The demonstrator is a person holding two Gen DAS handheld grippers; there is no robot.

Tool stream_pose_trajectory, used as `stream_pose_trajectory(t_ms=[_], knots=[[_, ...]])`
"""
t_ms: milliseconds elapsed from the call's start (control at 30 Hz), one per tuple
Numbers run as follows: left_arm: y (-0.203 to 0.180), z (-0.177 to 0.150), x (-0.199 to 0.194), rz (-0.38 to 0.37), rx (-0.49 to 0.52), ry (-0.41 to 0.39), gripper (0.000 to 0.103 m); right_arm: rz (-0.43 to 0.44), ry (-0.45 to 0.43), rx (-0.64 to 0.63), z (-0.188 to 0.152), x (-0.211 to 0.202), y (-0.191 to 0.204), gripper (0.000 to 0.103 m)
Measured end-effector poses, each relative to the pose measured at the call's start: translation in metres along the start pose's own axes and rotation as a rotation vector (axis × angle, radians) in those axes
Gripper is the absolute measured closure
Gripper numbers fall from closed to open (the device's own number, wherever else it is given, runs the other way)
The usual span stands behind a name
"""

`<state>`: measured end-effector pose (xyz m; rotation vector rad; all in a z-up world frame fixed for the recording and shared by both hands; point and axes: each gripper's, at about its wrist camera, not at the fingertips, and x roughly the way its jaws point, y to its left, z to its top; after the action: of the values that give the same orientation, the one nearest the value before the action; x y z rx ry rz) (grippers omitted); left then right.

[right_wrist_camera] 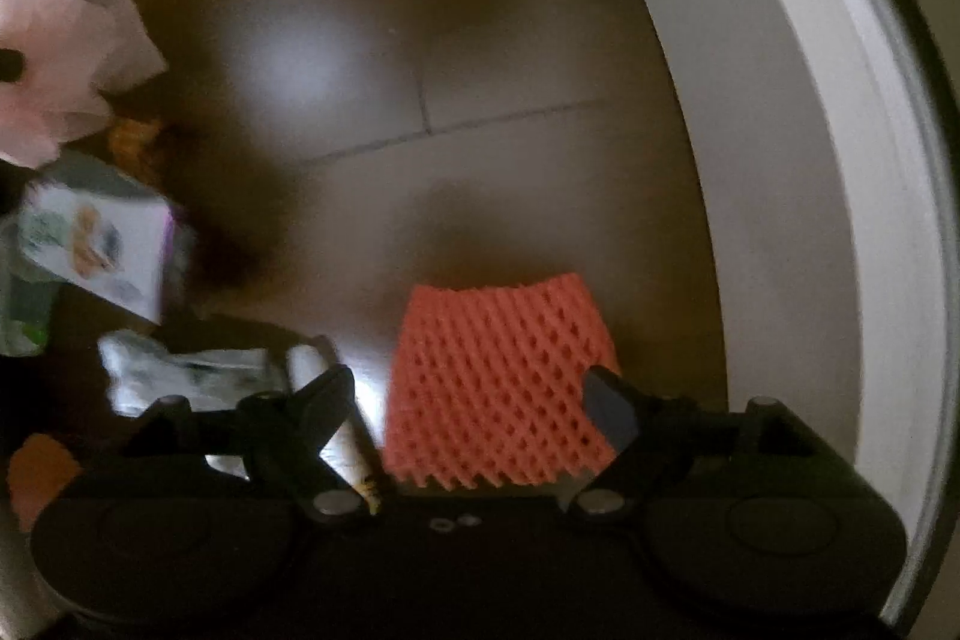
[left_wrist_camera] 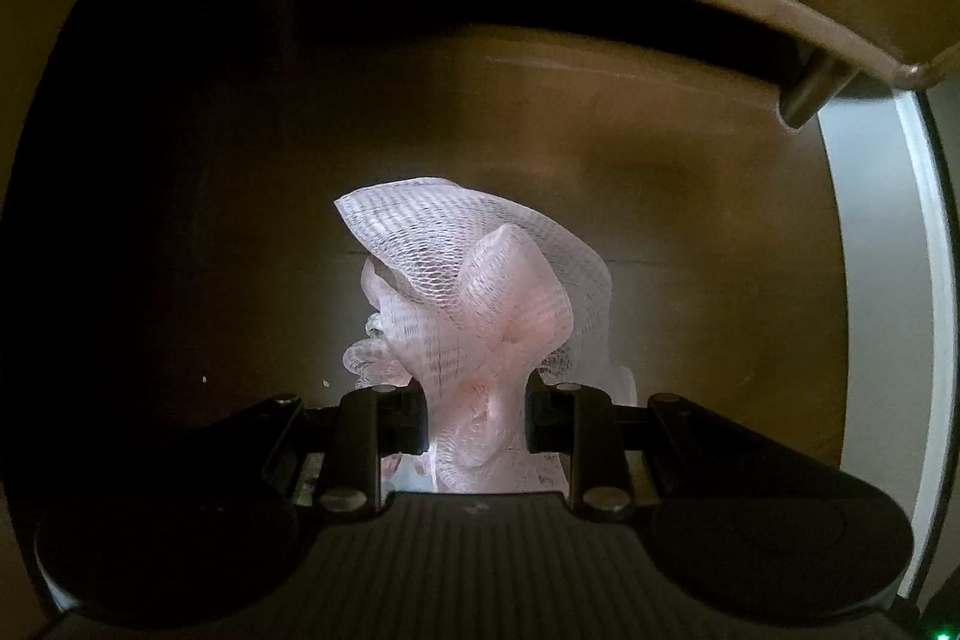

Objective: Collect trash
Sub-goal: 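Grasp the pink mesh bag with left tool while right tool grasps orange foam net, then lift the pink mesh bag and orange foam net up over the teal wastebasket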

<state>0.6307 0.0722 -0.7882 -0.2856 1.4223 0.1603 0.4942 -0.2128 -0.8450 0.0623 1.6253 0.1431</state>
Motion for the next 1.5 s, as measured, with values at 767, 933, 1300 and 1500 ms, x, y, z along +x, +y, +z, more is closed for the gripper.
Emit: stream_pose_trajectory(t_ms=[767, 933, 1300, 1500], knots=[[-0.014, 0.007, -0.119, -0.004, -0.056, 0.014, 0.078, 0.05, -0.098, 0.054, 0.015, -0.171, 0.018, 0.094], [-0.018, 0.02, -0.217, -0.026, -0.065, -0.02, 0.078, 0.106, -0.203, 0.033, 0.045, -0.283, 0.04, 0.094], [-0.025, 0.087, -0.46, -0.073, 0.013, -0.227, 0.078, 0.281, -0.469, -0.107, 0.113, -0.554, 0.1, 0.093], [-0.037, 0.122, -0.554, -0.105, 0.084, -0.317, 0.078, 0.343, -0.566, -0.14, 0.157, -0.654, 0.125, 0.093]])
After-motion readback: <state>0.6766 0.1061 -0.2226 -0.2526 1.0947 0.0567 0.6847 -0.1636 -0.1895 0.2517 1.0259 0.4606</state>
